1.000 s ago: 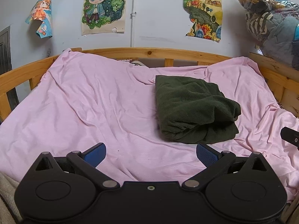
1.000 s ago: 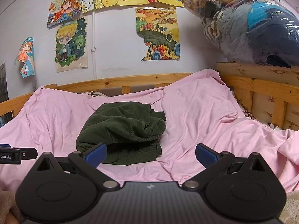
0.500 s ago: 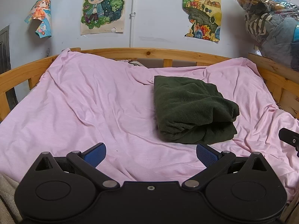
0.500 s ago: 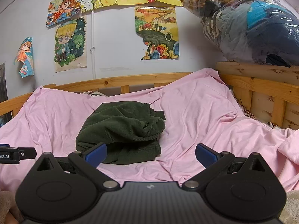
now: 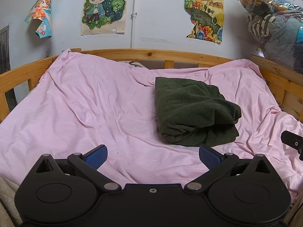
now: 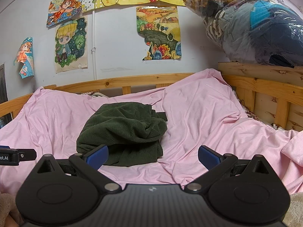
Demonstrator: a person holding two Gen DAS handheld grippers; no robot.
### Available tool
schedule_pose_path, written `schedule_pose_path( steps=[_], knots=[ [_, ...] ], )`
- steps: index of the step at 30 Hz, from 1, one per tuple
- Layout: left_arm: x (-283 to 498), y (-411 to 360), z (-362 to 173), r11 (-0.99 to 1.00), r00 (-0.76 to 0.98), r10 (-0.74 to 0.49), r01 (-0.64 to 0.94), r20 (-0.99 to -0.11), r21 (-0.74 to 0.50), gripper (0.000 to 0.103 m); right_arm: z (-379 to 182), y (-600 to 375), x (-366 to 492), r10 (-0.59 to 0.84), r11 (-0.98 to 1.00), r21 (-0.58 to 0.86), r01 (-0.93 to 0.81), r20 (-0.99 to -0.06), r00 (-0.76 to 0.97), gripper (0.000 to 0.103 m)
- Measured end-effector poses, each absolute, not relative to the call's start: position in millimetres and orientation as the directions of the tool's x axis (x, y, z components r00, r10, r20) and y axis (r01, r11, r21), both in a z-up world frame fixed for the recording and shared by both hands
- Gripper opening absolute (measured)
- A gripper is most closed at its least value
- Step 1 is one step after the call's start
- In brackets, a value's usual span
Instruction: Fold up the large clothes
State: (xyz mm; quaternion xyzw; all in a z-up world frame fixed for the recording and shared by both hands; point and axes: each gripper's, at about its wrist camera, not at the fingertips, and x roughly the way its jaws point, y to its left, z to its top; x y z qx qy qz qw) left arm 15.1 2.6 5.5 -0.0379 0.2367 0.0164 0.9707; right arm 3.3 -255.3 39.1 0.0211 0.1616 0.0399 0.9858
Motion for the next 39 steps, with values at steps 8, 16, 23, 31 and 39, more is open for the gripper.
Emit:
schedule_pose_path(
  steps=[8,16,23,31,39],
  knots=[
    [14.9,1.7,5.7,0.996,0.888,0.012,-0.050,-0.461,-0.069,0.102,38.9,-255.5,3.3,0.084,0.996,0.057,-0.069,-0.318,0.944,0.103],
    [14.6,1.8,5.5,0.996,0.888,0.013,-0.050,-0.460,-0.068,0.102,34.7,-258.7,1.6,0.079,0.996,0.058,-0.064,-0.320,0.944,0.103],
    [14.4,0.8,5.5,0.996,0.888,0.013,-0.051,-0.461,-0.070,0.102,34.8,-258.9,1.5,0.079,0.996,0.058,-0.064,-0.321,0.944,0.103],
    [14.4,1.0,5.3,0.996,0.888,0.013,-0.051,-0.461,-0.069,0.102,34.9,-258.9,1.3,0.079,0.996,0.058,-0.063,-0.321,0.944,0.103],
    [14.3,1.3,5.5,0.996,0.887,0.013,-0.051,-0.461,-0.070,0.102,35.3,-258.5,1.4,0.079,0.996,0.058,-0.063,-0.322,0.944,0.103]
  ],
)
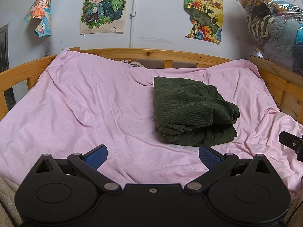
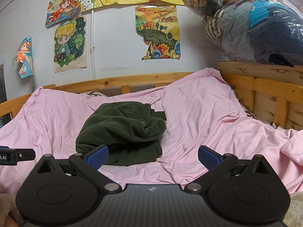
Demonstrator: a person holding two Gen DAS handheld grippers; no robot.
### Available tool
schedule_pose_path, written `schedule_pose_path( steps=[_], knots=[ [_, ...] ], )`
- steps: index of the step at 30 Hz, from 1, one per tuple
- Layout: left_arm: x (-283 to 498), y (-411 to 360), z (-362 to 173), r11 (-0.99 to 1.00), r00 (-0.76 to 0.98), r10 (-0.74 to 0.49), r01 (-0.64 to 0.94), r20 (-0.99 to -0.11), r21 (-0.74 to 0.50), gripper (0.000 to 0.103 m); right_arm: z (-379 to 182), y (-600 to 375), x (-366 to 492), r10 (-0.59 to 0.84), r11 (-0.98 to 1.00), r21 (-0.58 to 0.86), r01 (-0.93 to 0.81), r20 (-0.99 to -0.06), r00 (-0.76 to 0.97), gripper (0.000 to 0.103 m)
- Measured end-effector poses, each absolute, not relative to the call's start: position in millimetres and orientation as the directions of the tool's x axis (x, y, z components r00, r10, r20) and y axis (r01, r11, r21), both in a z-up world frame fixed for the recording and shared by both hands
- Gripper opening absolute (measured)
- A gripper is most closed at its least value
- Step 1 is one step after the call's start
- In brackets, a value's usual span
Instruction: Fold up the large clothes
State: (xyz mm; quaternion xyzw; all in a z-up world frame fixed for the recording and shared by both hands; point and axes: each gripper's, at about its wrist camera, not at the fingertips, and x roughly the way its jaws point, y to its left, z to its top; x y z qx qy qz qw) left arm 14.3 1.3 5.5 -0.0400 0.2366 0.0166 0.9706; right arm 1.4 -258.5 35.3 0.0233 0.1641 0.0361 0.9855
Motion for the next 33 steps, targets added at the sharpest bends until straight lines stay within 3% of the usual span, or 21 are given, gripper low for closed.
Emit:
schedule_pose_path(
  steps=[12,18,33],
  knots=[
    [13.4,-5.3,5.1,0.997,0.884,0.009,-0.046,-0.467,-0.068,0.102,35.9,-258.7,1.6,0.079,0.996,0.057,-0.063,-0.323,0.943,0.103],
    [23.4,-5.1,4.8,0.998,0.837,-0.006,-0.030,-0.548,-0.056,0.102,35.6,-258.1,0.7,0.077,0.997,0.055,-0.062,-0.327,0.942,0.103],
    [27.7,-6.7,-0.8,0.999,0.827,-0.002,-0.022,-0.562,-0.037,0.102,32.7,-256.1,7.4,0.073,0.997,0.041,-0.062,-0.367,0.927,0.103]
  ],
)
